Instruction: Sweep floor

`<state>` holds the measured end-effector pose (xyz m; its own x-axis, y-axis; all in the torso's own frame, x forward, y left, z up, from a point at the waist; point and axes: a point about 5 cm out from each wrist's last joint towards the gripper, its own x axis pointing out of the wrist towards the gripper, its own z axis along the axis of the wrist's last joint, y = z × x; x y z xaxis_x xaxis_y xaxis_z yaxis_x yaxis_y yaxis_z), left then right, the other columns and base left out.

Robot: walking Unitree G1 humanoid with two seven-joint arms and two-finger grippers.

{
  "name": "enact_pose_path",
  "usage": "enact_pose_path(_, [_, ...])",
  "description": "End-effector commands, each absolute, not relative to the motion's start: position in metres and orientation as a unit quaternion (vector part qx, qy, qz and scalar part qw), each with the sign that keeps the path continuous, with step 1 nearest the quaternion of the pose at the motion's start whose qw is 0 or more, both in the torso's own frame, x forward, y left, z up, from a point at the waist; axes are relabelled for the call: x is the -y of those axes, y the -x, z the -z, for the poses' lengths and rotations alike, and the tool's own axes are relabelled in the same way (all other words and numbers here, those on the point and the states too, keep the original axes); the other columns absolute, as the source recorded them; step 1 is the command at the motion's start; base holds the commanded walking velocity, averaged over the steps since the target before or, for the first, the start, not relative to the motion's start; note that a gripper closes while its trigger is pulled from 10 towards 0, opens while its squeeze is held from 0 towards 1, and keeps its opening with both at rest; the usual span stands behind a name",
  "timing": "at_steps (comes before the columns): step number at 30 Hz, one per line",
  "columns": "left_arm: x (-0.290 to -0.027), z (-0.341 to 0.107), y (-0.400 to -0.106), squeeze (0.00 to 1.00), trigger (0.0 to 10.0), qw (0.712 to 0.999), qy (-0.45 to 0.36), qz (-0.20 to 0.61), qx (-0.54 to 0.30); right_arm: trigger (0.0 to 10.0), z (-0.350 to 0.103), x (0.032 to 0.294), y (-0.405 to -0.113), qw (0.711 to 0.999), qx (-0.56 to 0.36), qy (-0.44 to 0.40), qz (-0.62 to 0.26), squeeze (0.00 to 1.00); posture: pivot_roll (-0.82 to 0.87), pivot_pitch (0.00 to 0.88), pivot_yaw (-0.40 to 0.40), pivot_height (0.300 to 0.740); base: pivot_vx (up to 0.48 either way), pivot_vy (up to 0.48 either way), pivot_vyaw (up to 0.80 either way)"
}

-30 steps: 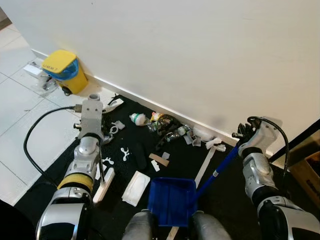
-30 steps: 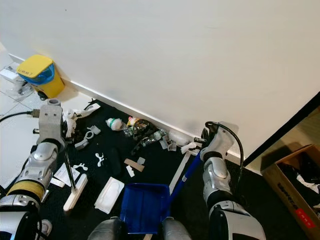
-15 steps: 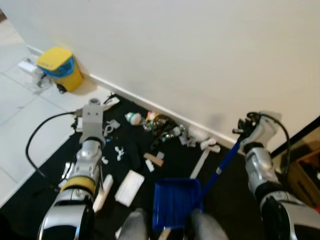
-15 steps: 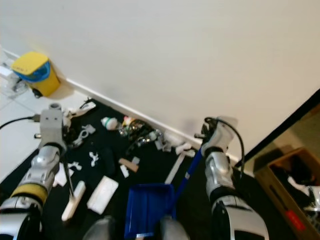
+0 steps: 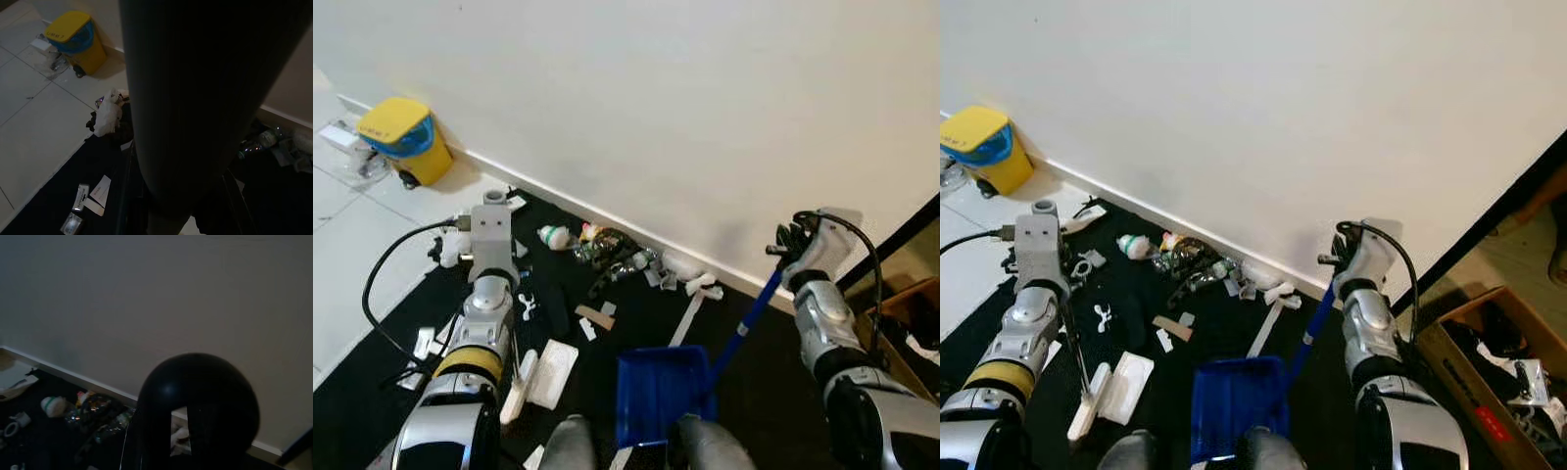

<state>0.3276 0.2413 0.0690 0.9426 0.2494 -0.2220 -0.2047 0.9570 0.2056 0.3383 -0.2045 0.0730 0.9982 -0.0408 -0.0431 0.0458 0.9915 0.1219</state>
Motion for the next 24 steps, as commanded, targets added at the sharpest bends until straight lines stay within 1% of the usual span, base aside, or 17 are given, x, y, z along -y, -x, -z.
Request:
enact_pose_path(1, [-0.248,-0.061,-0.321,0.0,10.0,0.978,-0.095,-0.121,-0.14,10.0,-0.072,0.205,-0.339,0.997,-0.027,-0.064,0.021,0.0,0.05,0.113,-0.046,0.74,0.0,0.0,0.0])
enact_pose_path(11, [-0.254,-0.06,-0.316,0.0,10.0,0.977,-0.098,-0.134,-0.137,10.0,-0.066,0.202,-0.335,0.998,-0.042,-0.054,0.008,0.0,0.06,0.133,-0.084,0.74,0.0,0.0,0.0])
enact_pose_path(13, [-0.257,-0.061,-0.315,0.0,10.0,0.974,-0.119,-0.133,-0.138,10.0,-0.064,0.202,-0.334,0.998,-0.05,-0.045,0.003,0.0,0.07,0.156,-0.092,0.74,0.0,0.0,0.0])
enact_pose_path(18, [-0.262,-0.063,-0.315,0.0,10.0,0.973,-0.129,-0.139,-0.131,10.0,-0.061,0.205,-0.333,0.998,-0.056,-0.034,0.019,0.0,0.07,0.173,-0.093,0.74,0.0,0.0,0.0])
enact_pose_path(20, [-0.262,-0.068,-0.318,0.0,10.0,0.974,-0.134,-0.137,-0.123,10.0,-0.062,0.206,-0.333,0.998,-0.056,-0.025,0.024,0.0,0.07,0.221,-0.092,0.74,0.0,0.0,0.0])
enact_pose_path(24, [-0.263,-0.075,-0.322,0.0,10.0,0.975,-0.137,-0.137,-0.111,10.0,-0.067,0.205,-0.336,0.998,-0.045,-0.026,0.028,0.0,0.07,0.239,-0.093,0.74,0.0,0.0,0.0])
